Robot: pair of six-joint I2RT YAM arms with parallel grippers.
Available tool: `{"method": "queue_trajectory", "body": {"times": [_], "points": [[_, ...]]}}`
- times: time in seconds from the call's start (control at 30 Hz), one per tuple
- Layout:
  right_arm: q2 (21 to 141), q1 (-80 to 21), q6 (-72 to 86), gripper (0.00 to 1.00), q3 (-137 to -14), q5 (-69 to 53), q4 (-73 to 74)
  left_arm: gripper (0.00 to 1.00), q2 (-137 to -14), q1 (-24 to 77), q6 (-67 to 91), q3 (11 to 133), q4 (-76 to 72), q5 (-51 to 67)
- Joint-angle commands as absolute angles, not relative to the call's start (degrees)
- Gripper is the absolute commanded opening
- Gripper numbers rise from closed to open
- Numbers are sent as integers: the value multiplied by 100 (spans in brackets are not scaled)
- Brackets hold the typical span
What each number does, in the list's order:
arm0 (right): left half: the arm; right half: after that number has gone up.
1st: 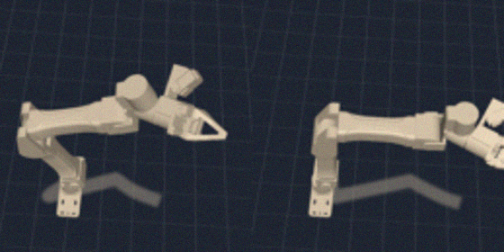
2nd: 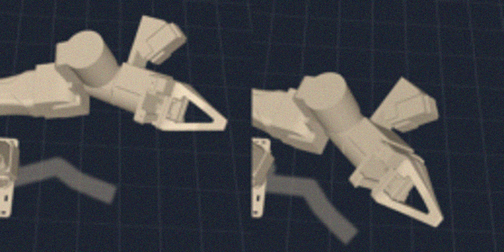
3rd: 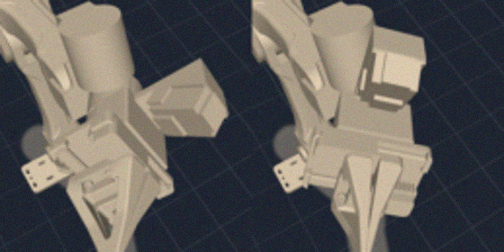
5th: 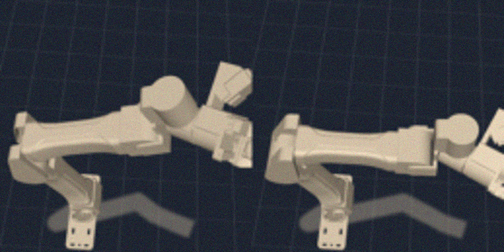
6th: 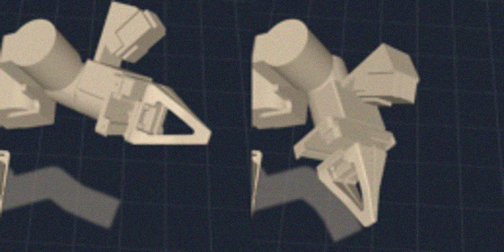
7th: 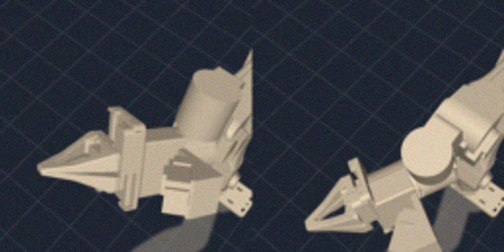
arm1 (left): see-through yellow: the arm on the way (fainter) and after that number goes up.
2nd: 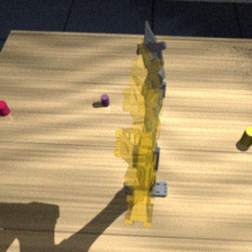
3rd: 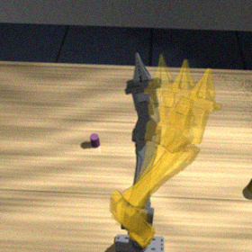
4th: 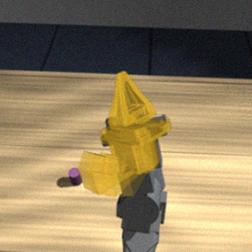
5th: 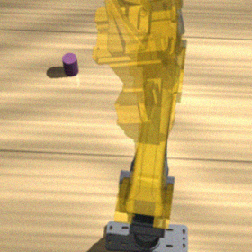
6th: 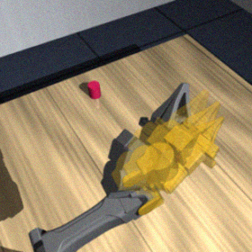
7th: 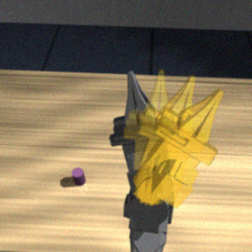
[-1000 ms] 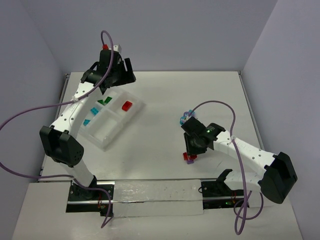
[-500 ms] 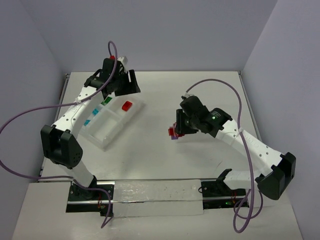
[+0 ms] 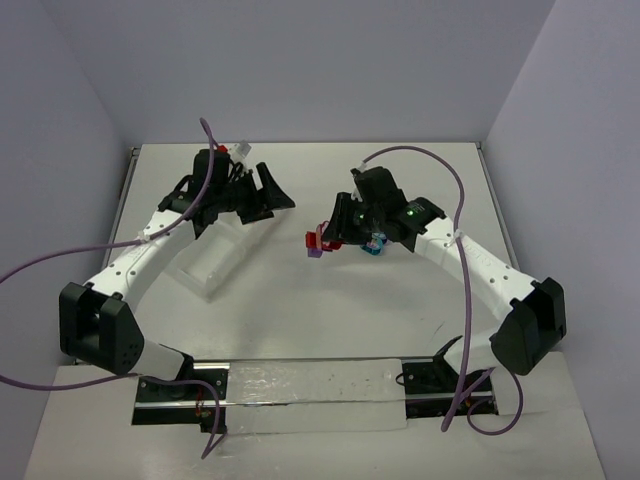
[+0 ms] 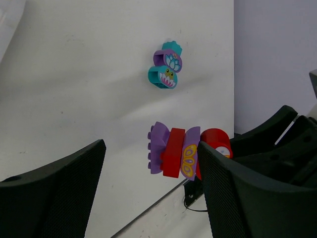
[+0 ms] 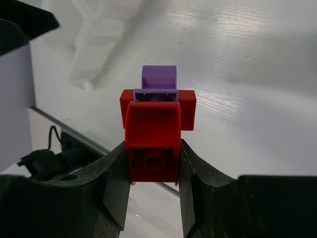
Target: Sort the legos into containers by color
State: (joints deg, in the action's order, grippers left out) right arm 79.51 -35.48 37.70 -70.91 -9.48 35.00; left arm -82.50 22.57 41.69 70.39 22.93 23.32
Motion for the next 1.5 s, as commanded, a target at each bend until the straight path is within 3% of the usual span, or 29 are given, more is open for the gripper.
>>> {"method": "queue_trajectory", "body": {"times": [0.0, 0.27, 0.5, 0.77, 1.03, 1.3, 1.33, 1.4, 1.43, 1.47], "points": [[7871, -3349, 4043, 0, -7260, -1582, 2830, 81, -8051, 2285, 4053, 7000, 1696, 2626], [7743, -3015, 4132, 0, -6882, -1994, 2602, 71, -8058, 2303, 3018, 7283, 2410, 3000], [7821, -2988, 4123, 0, -6976, -2091, 2583, 66, -8179, 2588, 3108, 7277, 2261, 3277], [7838, -2981, 4068, 0, -7047, -2081, 2658, 69, -8541, 2979, 3347, 7384, 2053, 3206], [7831, -2982, 4001, 0, -7066, -2008, 2714, 59, -8813, 3186, 3294, 7543, 2263, 3089], [7817, -2979, 3999, 0, -7081, -1963, 2707, 39, -8883, 3217, 3317, 7555, 2267, 3003], [7800, -2979, 3989, 0, -7084, -1943, 2721, 32, -8882, 3217, 3303, 7572, 2304, 2952], [7761, -2974, 3949, 0, -7096, -1852, 2795, 7, -8877, 3211, 3276, 7617, 2434, 2767], [7739, -2967, 3929, 0, -7101, -1820, 2838, 1, -8877, 3204, 3265, 7641, 2478, 2683], [7709, -2956, 3892, 0, -7104, -1775, 2881, 0, -8880, 3191, 3255, 7658, 2509, 2616]]}}
